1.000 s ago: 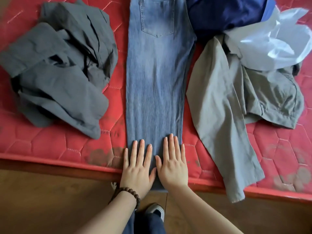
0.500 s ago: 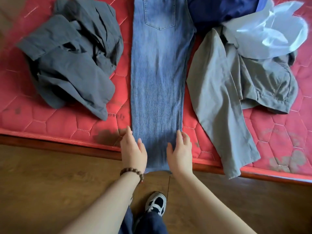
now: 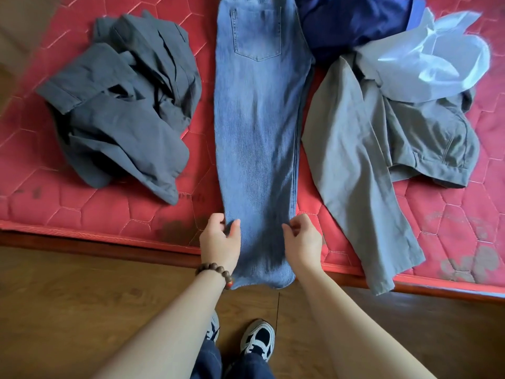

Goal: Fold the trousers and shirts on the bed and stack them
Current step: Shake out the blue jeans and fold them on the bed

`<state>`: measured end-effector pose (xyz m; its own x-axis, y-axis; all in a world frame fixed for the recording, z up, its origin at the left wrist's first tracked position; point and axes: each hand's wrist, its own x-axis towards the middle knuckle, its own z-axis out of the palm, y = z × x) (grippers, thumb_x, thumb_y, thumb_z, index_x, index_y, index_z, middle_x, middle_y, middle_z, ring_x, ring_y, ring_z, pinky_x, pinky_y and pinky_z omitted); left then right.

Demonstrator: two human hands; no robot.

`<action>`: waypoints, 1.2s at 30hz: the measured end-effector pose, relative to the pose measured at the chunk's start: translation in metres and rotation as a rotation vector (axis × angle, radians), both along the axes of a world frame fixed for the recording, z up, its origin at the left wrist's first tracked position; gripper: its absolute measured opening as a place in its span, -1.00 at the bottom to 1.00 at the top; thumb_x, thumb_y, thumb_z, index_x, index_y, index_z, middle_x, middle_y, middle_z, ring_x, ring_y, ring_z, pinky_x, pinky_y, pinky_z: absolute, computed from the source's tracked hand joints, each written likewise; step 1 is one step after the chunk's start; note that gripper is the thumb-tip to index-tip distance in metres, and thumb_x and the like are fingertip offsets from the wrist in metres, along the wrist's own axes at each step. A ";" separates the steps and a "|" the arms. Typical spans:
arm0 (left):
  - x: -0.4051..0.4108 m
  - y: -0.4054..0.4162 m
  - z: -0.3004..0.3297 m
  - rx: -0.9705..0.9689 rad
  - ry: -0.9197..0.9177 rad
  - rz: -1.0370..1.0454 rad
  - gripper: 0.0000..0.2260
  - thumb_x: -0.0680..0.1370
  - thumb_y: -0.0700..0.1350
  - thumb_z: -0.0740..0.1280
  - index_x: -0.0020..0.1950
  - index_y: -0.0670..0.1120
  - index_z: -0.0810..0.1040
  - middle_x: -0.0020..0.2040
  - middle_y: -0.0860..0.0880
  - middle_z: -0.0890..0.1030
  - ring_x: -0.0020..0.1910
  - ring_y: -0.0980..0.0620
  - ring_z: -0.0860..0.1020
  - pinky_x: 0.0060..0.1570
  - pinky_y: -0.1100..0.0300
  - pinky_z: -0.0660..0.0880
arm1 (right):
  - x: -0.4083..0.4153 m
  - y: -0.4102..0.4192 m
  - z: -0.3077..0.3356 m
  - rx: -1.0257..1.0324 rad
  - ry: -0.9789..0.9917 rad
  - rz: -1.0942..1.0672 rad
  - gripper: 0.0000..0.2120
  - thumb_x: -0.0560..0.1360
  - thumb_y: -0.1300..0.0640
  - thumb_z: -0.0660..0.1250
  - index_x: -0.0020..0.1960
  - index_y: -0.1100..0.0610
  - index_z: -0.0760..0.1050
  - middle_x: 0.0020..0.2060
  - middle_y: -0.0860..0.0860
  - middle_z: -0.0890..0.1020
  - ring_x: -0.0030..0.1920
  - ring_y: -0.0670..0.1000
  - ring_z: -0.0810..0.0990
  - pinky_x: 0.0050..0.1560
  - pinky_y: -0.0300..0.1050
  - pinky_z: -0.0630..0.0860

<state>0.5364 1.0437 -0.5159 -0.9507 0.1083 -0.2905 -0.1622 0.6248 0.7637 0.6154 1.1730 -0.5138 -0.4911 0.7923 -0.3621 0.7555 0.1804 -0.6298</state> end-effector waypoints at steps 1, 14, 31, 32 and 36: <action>-0.001 -0.001 -0.002 -0.020 -0.039 -0.034 -0.78 0.51 -0.16 0.38 -0.23 -0.25 0.43 -0.42 -0.06 0.42 -0.41 -0.07 0.35 -0.38 0.16 0.21 | 0.001 -0.001 -0.001 -0.029 0.033 -0.005 -0.93 0.52 0.23 0.32 -0.11 0.18 0.43 -0.32 -0.07 0.49 -0.25 0.05 0.46 -0.25 -0.15 0.24; -0.009 -0.010 -0.009 -0.003 -0.177 -0.198 -0.69 0.52 -0.09 0.38 -0.33 -0.18 0.38 -0.52 0.02 0.36 -0.48 0.00 0.32 -0.45 0.20 0.20 | -0.011 0.018 -0.008 -0.184 -0.031 -0.099 -0.70 0.55 0.00 0.31 0.18 0.18 0.51 -0.02 0.03 0.58 -0.01 0.02 0.52 -0.05 -0.20 0.32; 0.006 -0.021 -0.003 0.000 -0.236 -0.254 -0.74 0.48 -0.11 0.43 -0.34 -0.19 0.50 -0.40 -0.03 0.48 -0.40 0.09 0.37 -0.35 0.23 0.28 | 0.025 0.010 -0.009 -0.195 -0.137 0.158 -0.68 0.51 -0.03 0.37 -0.28 0.12 0.37 -0.42 -0.03 0.38 -0.35 0.01 0.34 -0.43 -0.25 0.20; 0.007 -0.021 -0.001 0.030 -0.328 -0.284 -0.73 0.48 -0.09 0.43 -0.37 -0.14 0.48 -0.43 0.02 0.49 -0.44 0.14 0.38 -0.41 0.27 0.29 | 0.029 0.009 -0.007 -0.238 -0.141 0.181 -0.63 0.52 -0.03 0.35 -0.31 0.13 0.30 -0.45 -0.04 0.33 -0.38 -0.01 0.29 -0.45 -0.21 0.18; 0.008 -0.026 0.003 0.130 -0.466 -0.257 -0.86 0.45 -0.06 0.48 -0.29 -0.01 0.60 -0.34 0.15 0.65 -0.33 0.25 0.60 -0.36 0.38 0.46 | 0.046 0.012 0.003 -0.290 -0.072 0.138 -0.62 0.56 0.01 0.30 -0.32 0.14 0.25 -0.43 0.01 0.30 -0.41 -0.03 0.24 -0.47 -0.24 0.18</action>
